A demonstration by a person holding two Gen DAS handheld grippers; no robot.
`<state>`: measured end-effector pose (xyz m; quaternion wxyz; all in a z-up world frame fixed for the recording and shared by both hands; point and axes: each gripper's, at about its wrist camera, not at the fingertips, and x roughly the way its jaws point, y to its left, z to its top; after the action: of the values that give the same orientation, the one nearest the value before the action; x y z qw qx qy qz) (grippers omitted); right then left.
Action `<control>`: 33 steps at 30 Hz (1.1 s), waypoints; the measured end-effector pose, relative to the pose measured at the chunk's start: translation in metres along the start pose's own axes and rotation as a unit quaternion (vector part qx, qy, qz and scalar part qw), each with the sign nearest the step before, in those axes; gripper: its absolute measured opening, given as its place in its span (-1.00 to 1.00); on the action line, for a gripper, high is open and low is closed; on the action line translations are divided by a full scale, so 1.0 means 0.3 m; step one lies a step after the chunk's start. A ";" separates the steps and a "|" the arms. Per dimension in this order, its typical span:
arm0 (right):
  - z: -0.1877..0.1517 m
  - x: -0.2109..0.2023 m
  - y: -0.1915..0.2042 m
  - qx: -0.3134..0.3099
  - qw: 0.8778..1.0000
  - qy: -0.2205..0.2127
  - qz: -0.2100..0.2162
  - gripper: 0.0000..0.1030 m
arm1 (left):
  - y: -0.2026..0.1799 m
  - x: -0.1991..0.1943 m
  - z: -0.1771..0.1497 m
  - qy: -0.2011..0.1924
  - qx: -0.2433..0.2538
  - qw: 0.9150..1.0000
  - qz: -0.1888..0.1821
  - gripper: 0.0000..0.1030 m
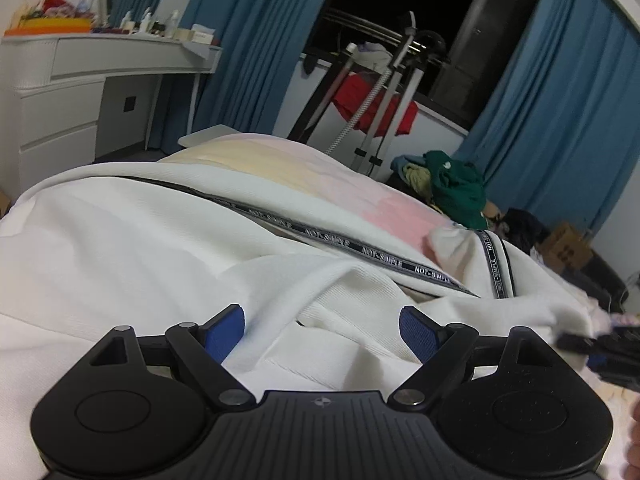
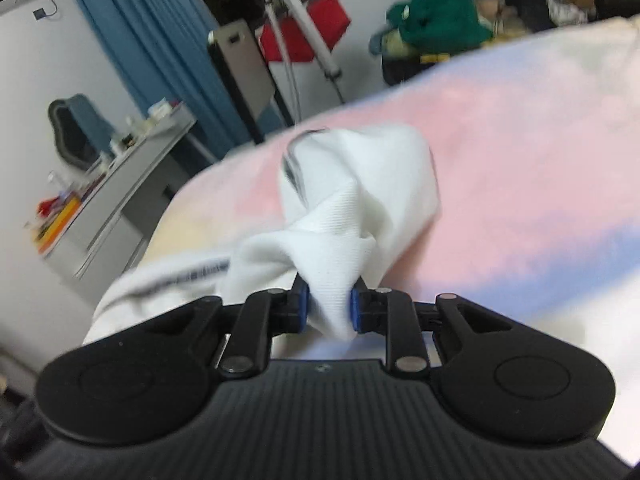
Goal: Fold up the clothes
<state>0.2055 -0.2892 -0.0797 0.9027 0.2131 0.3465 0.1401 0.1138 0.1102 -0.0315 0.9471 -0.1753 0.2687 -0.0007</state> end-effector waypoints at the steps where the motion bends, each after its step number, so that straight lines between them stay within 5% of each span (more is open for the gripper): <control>1: -0.013 -0.038 -0.017 0.001 1.000 0.005 0.004 -0.53 | -0.012 -0.001 -0.006 0.000 0.007 1.000 0.000 0.67; 9: -0.137 -0.382 -0.178 0.092 0.995 -0.043 -0.017 -0.52 | -0.145 -0.042 -0.045 0.005 0.070 0.997 -0.027 0.67; 16: -0.127 -0.388 -0.249 0.116 0.988 -0.082 -0.054 -0.52 | -0.487 -0.052 -0.023 -0.012 0.181 0.980 -0.083 0.65; 23: -0.169 -0.438 -0.371 0.149 0.973 -0.139 -0.108 -0.52 | -1.021 0.182 0.002 0.034 0.322 0.939 -0.117 0.58; 29: -0.165 -0.414 -0.485 0.181 0.962 -0.169 -0.113 -0.52 | -1.356 0.583 -0.102 0.168 0.435 0.884 -0.045 0.52; 33: -0.173 -0.361 -0.580 0.224 0.956 -0.154 -0.111 -0.52 | -1.415 0.806 -0.141 0.196 0.476 0.856 0.052 0.39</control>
<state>0.1102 -0.4692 -0.1368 0.8843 0.3887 0.2469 -0.0766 0.3386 -0.3252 -0.0471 0.8414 0.3145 0.4245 -0.1140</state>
